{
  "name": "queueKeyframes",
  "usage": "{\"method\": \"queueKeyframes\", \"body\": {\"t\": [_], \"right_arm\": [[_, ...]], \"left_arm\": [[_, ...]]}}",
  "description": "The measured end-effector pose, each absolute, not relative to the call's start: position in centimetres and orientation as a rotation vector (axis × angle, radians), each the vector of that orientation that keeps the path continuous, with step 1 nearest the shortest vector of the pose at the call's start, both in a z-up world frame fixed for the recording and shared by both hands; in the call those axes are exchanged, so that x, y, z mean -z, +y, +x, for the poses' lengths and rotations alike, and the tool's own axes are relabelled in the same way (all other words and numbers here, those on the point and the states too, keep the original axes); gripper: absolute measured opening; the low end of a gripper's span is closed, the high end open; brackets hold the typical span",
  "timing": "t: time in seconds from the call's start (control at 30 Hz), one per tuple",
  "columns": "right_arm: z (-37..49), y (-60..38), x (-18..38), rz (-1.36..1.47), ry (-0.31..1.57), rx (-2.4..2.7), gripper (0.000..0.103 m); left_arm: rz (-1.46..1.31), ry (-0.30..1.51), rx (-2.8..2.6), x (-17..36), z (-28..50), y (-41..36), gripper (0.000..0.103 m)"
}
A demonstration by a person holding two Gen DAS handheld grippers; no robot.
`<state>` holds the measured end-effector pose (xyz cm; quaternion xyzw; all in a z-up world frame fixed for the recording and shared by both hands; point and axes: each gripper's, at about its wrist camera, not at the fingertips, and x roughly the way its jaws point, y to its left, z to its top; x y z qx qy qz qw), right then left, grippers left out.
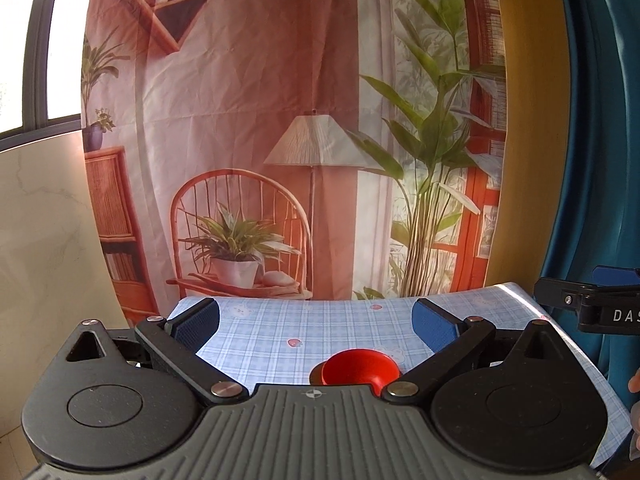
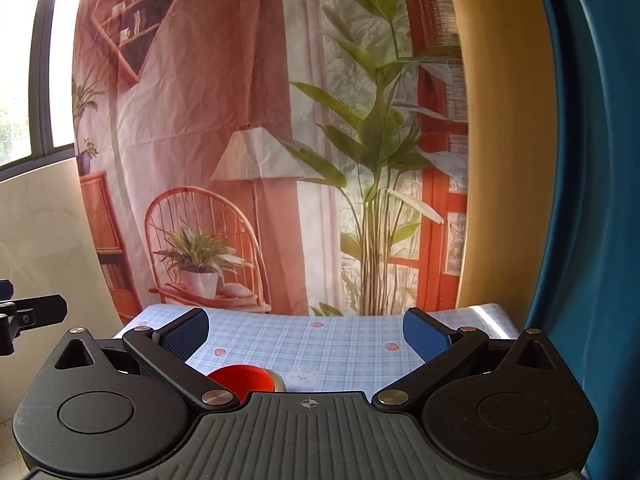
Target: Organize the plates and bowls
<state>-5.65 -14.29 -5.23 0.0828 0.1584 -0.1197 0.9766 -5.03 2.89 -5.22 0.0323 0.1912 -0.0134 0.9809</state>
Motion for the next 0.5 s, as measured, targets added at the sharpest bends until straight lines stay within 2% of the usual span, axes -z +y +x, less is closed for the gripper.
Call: {"method": "queueKeyframes", "body": {"t": [0.5], "right_arm": [[-8.0,-14.0,5.1,0.176,0.313,0.231,0.103]], "left_arm": [[0.051,0.357,0.046,4.7,-6.5,2.5,0.103]]}}
